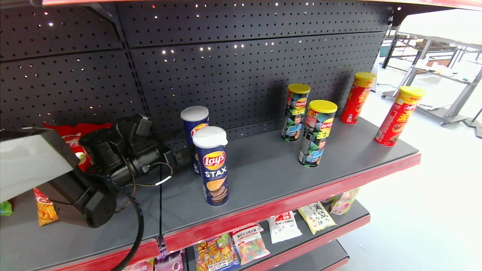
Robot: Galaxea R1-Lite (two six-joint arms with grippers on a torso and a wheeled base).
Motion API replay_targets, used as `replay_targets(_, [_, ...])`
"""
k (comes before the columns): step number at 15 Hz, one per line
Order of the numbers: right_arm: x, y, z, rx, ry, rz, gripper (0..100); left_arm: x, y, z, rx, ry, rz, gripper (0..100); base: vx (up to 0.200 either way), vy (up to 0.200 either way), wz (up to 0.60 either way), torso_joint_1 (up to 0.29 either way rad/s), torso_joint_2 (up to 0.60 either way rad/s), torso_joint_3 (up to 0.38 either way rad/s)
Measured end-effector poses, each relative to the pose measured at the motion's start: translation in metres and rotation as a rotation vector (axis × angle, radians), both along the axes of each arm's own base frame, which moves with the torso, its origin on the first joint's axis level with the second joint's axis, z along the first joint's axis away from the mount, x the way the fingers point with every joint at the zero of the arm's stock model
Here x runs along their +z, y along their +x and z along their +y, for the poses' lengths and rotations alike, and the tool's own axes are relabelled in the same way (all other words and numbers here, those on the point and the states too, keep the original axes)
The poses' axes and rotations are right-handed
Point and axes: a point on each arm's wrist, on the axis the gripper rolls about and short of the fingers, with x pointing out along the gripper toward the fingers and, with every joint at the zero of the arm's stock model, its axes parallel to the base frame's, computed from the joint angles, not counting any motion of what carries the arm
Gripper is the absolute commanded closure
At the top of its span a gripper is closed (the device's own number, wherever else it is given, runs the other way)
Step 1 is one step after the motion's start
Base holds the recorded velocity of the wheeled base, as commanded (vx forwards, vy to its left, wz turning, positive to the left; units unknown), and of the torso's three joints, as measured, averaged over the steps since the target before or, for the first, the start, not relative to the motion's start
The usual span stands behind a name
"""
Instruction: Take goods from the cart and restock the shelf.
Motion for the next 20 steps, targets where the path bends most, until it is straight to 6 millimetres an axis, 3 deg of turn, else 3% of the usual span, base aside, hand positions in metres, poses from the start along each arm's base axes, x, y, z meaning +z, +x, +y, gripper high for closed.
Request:
replay_targets(11, [0.000, 0.000, 0.000, 0.004, 0.004, 0.000, 0, 0.005, -0.047, 0.009, 0.007, 0.036, 0.051, 0, 0.000, 0.000, 0.00, 0.000, 0.00, 0.000])
replay_targets(20, [0.000, 0.000, 0.000, 0.004, 0.014, 0.000, 0, 0.009, -0.098, 0.017, 0.013, 0.050, 0.104, 0, 0.000, 0.000, 0.00, 0.000, 0.00, 0.000])
